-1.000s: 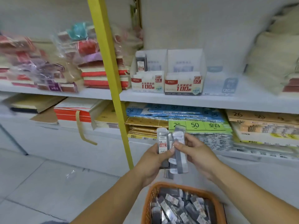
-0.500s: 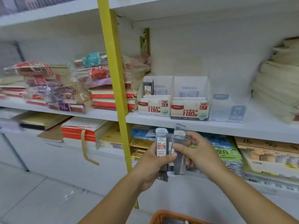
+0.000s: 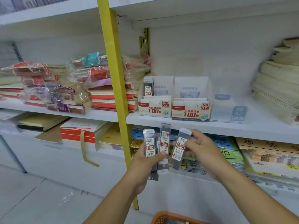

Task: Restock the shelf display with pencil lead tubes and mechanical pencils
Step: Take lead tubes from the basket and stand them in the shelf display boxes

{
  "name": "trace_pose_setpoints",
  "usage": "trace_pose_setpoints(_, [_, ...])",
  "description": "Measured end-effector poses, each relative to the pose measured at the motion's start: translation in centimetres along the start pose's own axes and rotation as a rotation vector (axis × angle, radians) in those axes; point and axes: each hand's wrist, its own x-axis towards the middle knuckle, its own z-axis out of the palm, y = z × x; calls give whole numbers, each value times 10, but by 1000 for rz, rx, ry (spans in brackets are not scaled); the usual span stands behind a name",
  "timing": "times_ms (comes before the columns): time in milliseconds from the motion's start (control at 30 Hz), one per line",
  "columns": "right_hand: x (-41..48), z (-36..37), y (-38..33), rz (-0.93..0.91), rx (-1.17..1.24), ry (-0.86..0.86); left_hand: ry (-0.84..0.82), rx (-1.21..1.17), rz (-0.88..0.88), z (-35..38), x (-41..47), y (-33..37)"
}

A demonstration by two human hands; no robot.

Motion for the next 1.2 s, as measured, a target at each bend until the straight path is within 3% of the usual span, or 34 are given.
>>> trace_pose_setpoints(233, [0, -1, -25, -16, 83, 28, 67, -21, 70, -6, 0, 26])
trace_pose_setpoints(333, [14, -6, -71, -142, 10, 56, 85, -35, 138, -12, 8, 54])
trace_pose_setpoints(467, [54, -10, -147, -473, -325, 158, 148, -67, 214, -18, 23, 84])
trace_pose_setpoints(567, [96, -7, -179, -605, -572, 243, 198, -71, 268, -21, 37, 94])
trace_pose_setpoints(867, [183, 20, -161, -568, -1081, 113, 194, -197, 305, -40, 58, 93])
trace_pose_setpoints(1033, [196, 19, -158, -527, -1119, 77, 167, -217, 300, -44, 61, 91])
trace_pose_setpoints(1200, [200, 18, -153, -560, -1249, 145, 127, -233, 275, -43, 60, 91])
